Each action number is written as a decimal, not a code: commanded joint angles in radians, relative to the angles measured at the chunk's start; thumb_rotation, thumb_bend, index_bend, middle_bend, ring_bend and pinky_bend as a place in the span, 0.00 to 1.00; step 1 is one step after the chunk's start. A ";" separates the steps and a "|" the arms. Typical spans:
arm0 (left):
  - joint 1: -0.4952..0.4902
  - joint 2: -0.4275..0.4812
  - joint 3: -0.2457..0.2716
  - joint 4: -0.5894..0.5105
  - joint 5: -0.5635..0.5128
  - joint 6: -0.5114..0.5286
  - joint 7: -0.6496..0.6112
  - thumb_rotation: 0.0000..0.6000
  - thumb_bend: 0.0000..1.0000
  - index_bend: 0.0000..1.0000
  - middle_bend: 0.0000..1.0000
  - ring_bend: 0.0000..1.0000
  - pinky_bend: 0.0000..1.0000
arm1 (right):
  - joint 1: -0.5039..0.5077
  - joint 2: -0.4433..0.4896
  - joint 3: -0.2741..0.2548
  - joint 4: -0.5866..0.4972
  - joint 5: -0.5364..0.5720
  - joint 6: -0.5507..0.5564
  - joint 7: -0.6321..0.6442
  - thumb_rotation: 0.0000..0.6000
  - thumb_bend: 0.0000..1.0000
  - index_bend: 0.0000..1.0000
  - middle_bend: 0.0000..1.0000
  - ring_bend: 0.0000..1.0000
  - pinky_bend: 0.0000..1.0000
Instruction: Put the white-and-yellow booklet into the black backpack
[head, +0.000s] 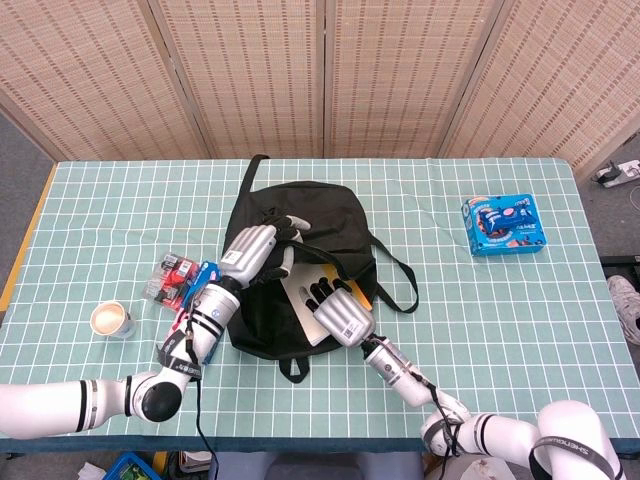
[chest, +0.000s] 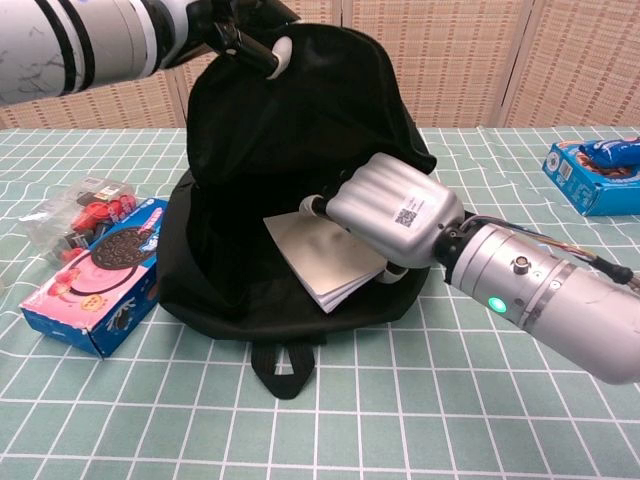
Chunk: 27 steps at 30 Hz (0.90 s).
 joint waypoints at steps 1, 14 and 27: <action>0.000 0.006 0.002 -0.001 -0.004 -0.004 0.000 1.00 0.71 0.67 0.25 0.20 0.11 | 0.028 -0.017 -0.025 0.060 -0.059 0.057 0.101 1.00 0.05 0.43 0.44 0.33 0.54; 0.004 0.035 -0.008 -0.006 -0.040 -0.024 -0.033 1.00 0.71 0.67 0.25 0.20 0.11 | 0.151 -0.084 -0.100 0.466 -0.300 0.342 0.293 1.00 0.31 1.00 0.80 0.66 0.76; 0.014 0.067 -0.017 -0.014 -0.059 -0.042 -0.076 1.00 0.71 0.67 0.25 0.19 0.11 | 0.191 -0.143 -0.110 0.637 -0.261 0.354 0.327 1.00 0.31 1.00 0.84 0.69 0.75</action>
